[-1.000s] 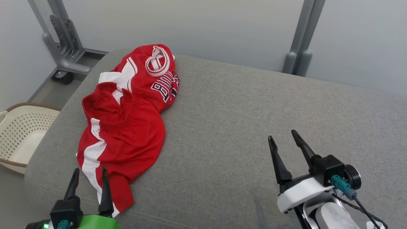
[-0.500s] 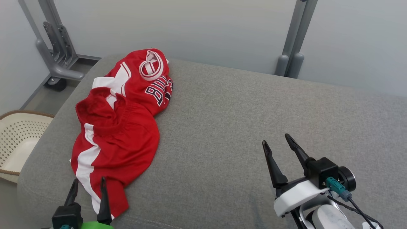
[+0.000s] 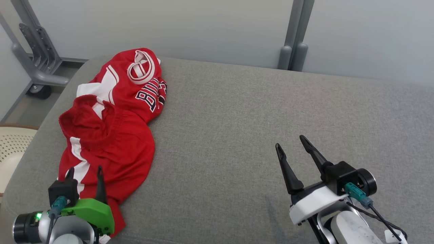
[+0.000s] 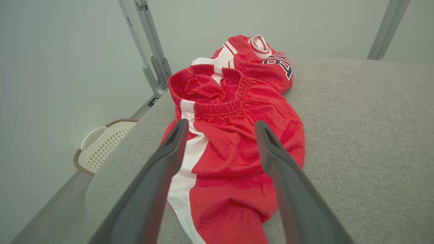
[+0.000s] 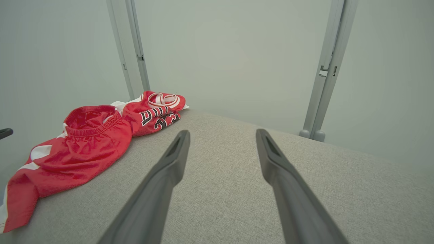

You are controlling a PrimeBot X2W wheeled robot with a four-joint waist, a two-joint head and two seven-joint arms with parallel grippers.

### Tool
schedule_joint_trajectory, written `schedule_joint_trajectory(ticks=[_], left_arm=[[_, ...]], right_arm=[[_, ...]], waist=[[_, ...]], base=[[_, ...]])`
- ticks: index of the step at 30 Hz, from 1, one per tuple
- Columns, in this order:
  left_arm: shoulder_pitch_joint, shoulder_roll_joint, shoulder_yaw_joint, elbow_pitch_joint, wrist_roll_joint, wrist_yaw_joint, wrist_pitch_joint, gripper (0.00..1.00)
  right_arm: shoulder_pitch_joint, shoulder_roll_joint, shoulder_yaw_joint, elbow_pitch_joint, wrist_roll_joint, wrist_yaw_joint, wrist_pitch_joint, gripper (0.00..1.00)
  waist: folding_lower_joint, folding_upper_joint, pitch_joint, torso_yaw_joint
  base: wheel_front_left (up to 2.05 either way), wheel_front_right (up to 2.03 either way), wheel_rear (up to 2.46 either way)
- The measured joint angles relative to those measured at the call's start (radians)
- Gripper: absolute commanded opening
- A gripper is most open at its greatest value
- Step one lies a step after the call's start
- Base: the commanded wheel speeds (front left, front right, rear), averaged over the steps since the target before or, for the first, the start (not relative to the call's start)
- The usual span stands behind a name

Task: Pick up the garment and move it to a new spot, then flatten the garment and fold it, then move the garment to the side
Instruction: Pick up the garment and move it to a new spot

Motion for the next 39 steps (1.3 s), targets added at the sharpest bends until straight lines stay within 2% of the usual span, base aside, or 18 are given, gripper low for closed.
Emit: schedule_joint_trajectory(ticks=[13,18,31,39], left_arm=[[-0.195,0.002,0.046,0.166,-0.034,0.002,0.171,1.00],[-0.239,0.024,0.079,0.246,-0.031,0.012,0.239,1.00],[-0.311,0.024,0.119,0.349,-0.031,0.021,0.285,1.00],[-0.351,0.027,0.154,0.403,-0.031,0.030,0.290,1.00]], right_arm=[[-0.089,-0.010,0.017,-0.013,-0.023,0.027,0.000,1.00],[-0.127,-0.012,0.020,-0.017,-0.029,0.036,0.000,1.00],[-0.175,-0.018,0.019,-0.021,-0.047,0.045,0.000,1.00],[-0.213,-0.017,0.030,-0.023,-0.049,0.062,0.000,1.00]], waist=[[0.0000,0.0000,0.101,-0.065],[0.0000,0.0000,0.148,-0.100],[0.0000,0.0000,0.220,-0.151],[0.0000,0.0000,0.255,-0.179]], base=[[0.00,0.00,0.00],[0.00,0.00,0.00],[0.00,0.00,0.00],[0.00,0.00,0.00]])
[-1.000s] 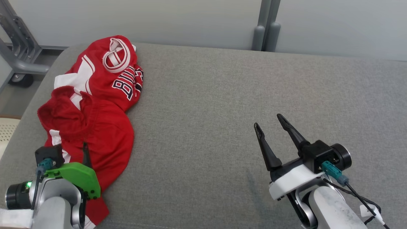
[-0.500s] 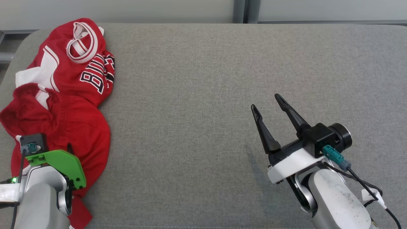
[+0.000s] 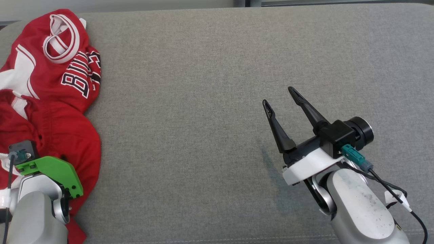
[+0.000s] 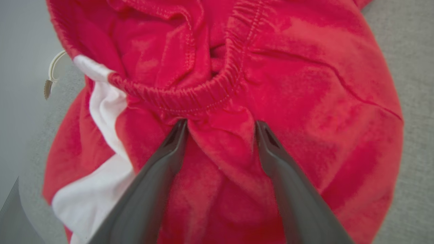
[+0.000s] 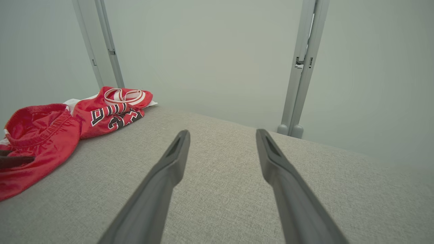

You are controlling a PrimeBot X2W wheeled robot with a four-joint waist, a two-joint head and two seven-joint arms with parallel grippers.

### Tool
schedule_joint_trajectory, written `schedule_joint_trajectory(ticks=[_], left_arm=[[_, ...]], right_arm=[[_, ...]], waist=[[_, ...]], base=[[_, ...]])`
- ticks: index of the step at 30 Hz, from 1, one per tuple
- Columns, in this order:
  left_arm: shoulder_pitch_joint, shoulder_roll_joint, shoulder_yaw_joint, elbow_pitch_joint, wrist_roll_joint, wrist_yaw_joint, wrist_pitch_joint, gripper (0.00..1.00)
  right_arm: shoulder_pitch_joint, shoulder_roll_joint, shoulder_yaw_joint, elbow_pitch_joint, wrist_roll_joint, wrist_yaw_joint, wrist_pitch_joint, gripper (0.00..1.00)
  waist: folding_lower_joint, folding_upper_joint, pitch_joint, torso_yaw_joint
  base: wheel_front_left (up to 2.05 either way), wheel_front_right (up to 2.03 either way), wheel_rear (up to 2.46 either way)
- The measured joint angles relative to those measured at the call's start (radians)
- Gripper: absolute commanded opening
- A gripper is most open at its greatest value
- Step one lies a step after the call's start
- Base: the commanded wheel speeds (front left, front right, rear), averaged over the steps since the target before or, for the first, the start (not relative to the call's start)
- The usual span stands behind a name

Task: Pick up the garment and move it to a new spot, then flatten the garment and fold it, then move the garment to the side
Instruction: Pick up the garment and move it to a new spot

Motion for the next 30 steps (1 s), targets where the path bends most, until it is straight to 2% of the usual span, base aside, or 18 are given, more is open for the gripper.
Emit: schedule_joint_trajectory(ticks=[1,3,8,13,22,30], left_arm=[[-0.001,0.000,0.002,0.008,0.000,0.000,0.000,0.79],[-0.010,-0.001,0.002,0.021,0.000,0.000,-0.001,0.00],[-0.029,-0.004,0.004,0.042,0.000,0.000,-0.026,0.00],[-0.047,-0.025,-0.003,0.024,-0.001,-0.002,-0.105,0.00],[-0.055,-0.035,-0.030,-0.041,-0.002,-0.063,-0.251,0.00],[-0.053,-0.062,-0.069,-0.130,-0.003,-0.118,-0.339,0.00]], right_arm=[[-0.001,0.000,0.000,0.000,0.000,0.000,0.000,1.00],[-0.001,-0.001,-0.004,0.001,0.000,0.000,0.000,1.00],[-0.002,-0.002,-0.013,0.003,0.000,0.000,-0.002,1.00],[-0.002,-0.003,-0.035,0.007,0.003,-0.003,-0.002,1.00],[0.006,0.001,-0.055,0.018,0.017,-0.019,-0.002,1.00],[0.043,0.005,-0.075,0.029,0.042,-0.032,-0.002,1.00]], waist=[[0.0000,0.0000,0.003,-0.004],[0.0000,0.0000,0.009,-0.009],[0.0000,0.0000,0.011,-0.011],[0.0000,-0.0001,-0.003,-0.004],[0.0000,0.0000,-0.051,0.012],[0.0000,0.0000,-0.112,0.018]], base=[[0.00,0.00,0.00],[0.00,0.00,0.00],[0.00,0.00,0.00],[0.00,0.00,0.00],[0.00,0.00,0.00],[0.00,0.00,0.00]])
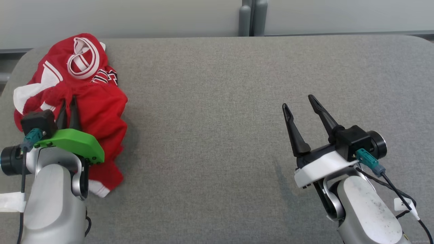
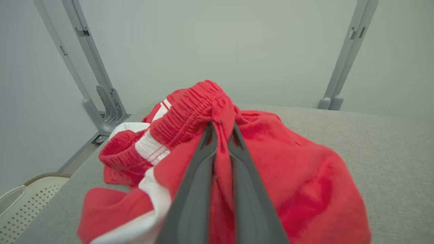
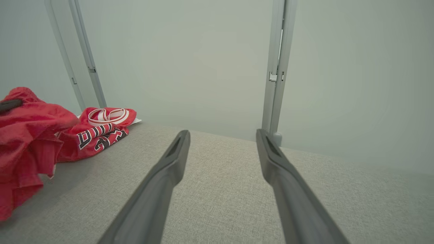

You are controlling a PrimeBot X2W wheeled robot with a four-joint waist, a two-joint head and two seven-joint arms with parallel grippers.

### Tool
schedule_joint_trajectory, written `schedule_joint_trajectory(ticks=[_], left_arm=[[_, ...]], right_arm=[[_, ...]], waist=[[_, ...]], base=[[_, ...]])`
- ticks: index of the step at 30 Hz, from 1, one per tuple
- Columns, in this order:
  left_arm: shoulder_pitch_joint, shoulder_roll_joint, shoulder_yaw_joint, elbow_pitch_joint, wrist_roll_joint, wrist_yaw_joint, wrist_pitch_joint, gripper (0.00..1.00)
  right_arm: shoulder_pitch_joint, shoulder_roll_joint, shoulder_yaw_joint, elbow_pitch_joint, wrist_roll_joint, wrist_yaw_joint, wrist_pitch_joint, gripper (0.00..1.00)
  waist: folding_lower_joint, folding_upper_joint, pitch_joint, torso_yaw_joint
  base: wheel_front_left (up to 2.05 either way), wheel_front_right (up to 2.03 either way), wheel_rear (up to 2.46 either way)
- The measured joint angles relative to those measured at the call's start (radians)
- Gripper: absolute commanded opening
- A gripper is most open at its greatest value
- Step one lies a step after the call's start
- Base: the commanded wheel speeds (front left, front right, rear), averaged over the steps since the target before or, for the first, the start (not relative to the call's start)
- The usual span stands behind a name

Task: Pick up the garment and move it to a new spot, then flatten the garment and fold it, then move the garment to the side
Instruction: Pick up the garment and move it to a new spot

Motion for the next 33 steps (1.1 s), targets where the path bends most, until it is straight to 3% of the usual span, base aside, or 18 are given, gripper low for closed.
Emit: schedule_joint_trajectory(ticks=[14,21,27,33], left_arm=[[-0.003,-0.031,-0.126,-0.170,-0.013,-0.070,-0.013,0.00],[-0.025,-0.030,-0.266,-0.188,0.077,-0.096,0.049,0.00],[-0.081,-0.029,-0.330,-0.185,0.131,-0.104,0.088,0.00],[-0.134,0.031,-0.402,-0.184,0.240,-0.111,0.094,0.00]], right_arm=[[0.058,0.009,-0.005,0.006,0.008,-0.015,0.000,1.00],[0.070,0.011,-0.004,-0.007,0.008,-0.023,0.000,1.00],[0.072,0.011,-0.004,-0.024,0.007,-0.027,0.000,1.00],[0.072,0.011,0.004,-0.036,0.006,-0.030,0.000,1.00]], waist=[[0.0000,0.0000,-0.075,-0.086],[0.0000,0.0000,-0.079,-0.183],[0.0000,0.0000,-0.061,-0.262],[0.0000,0.0000,-0.029,-0.343]], base=[[0.00,0.00,0.00],[0.00,0.00,0.00],[0.00,0.00,0.00],[0.00,0.00,0.00]])
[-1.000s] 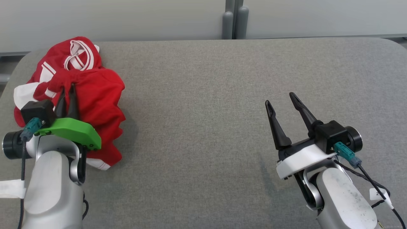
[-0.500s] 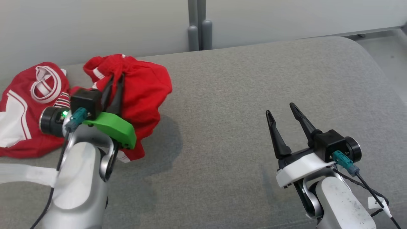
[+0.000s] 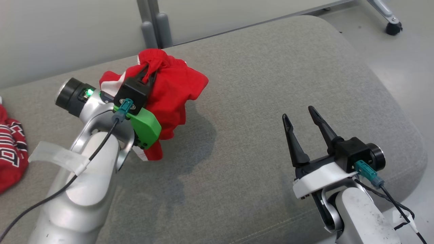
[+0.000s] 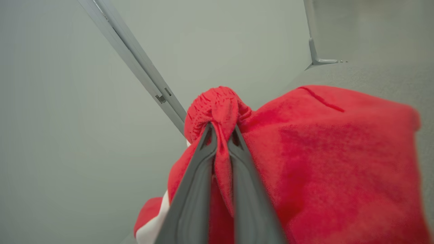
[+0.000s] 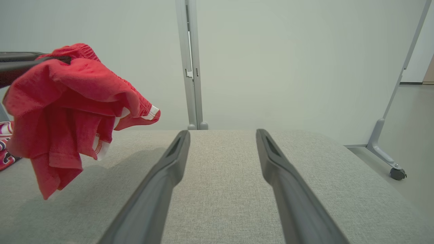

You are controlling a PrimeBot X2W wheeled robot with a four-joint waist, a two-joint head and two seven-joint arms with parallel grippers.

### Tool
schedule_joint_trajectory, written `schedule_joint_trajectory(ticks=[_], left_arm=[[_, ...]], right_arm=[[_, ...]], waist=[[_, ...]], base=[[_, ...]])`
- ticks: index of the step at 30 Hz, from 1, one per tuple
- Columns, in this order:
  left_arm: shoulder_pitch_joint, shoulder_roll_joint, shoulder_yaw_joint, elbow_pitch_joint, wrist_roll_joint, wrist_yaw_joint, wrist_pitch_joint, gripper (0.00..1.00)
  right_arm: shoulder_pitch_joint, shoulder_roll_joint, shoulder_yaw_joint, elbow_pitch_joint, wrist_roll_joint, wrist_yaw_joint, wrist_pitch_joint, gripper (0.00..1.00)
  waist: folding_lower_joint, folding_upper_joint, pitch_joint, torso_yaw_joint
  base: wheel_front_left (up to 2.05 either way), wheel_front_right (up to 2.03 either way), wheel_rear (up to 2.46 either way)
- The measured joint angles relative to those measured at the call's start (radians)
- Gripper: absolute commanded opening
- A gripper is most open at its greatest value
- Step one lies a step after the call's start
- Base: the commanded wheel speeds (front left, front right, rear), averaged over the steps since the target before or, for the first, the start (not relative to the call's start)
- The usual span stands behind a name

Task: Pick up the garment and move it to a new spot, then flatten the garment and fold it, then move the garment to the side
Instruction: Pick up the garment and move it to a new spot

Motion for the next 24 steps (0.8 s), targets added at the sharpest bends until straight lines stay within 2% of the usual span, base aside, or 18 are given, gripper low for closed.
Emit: schedule_joint_trajectory(ticks=[3,6,8,15,16,17,18,20,21,22,24], left_arm=[[-0.018,0.035,-0.048,-0.002,0.056,-0.001,-0.017,0.00],[-0.017,0.037,-0.100,0.017,0.091,-0.003,-0.021,0.00],[-0.008,0.032,-0.152,0.052,0.119,-0.010,-0.023,0.00],[0.057,-0.002,-0.233,0.170,0.127,-0.010,-0.035,0.00],[0.059,-0.005,-0.246,0.180,0.136,-0.010,-0.043,0.04],[0.060,-0.010,-0.253,0.189,0.138,-0.010,-0.047,0.21],[0.061,-0.018,-0.259,0.197,0.138,-0.010,-0.053,0.21],[0.063,-0.027,-0.266,0.206,0.138,-0.010,-0.065,0.49],[0.063,-0.031,-0.268,0.210,0.138,-0.010,-0.072,0.84],[0.063,-0.034,-0.269,0.215,0.138,-0.010,-0.077,1.00],[0.063,-0.038,-0.273,0.225,0.138,-0.010,-0.088,1.00]], right_arm=[[-0.001,0.002,0.012,0.000,0.000,0.009,0.000,1.00],[-0.002,0.002,0.014,0.000,0.000,0.009,0.000,1.00],[-0.003,0.002,0.019,0.000,0.001,0.017,0.000,1.00],[-0.015,0.004,0.037,0.000,0.002,0.027,0.000,1.00],[-0.018,0.005,0.039,0.002,0.002,0.027,0.000,1.00],[-0.020,0.005,0.040,0.002,0.002,0.027,0.000,1.00],[-0.023,0.005,0.041,0.003,0.003,0.027,0.000,1.00],[-0.023,0.005,0.042,0.005,0.008,0.027,0.000,1.00],[-0.023,0.006,0.042,0.007,0.009,0.027,0.000,1.00],[-0.023,0.006,0.042,0.008,0.009,0.027,0.000,1.00],[-0.023,0.006,0.042,0.010,0.009,0.027,0.000,1.00]], waist=[[0.0000,0.0000,0.018,-0.040],[0.0000,0.0000,0.032,-0.066],[0.0000,0.0000,0.046,-0.089],[0.0000,0.0000,0.094,-0.142],[0.0000,0.0000,0.099,-0.146],[0.0000,0.0000,0.103,-0.150],[0.0000,0.0000,0.106,-0.153],[0.0000,0.0000,0.110,-0.156],[0.0000,0.0000,0.111,-0.156],[0.0000,0.0000,0.110,-0.156],[0.0000,0.0000,0.110,-0.154]], base=[[0.00,0.00,0.00],[0.00,0.00,0.00],[0.00,0.00,0.00],[0.00,0.00,0.00],[0.00,0.00,0.00],[0.00,0.00,0.00],[0.00,0.00,0.00],[0.00,0.00,0.00],[0.00,0.00,0.00],[0.00,0.00,0.00],[0.00,0.00,0.00]])
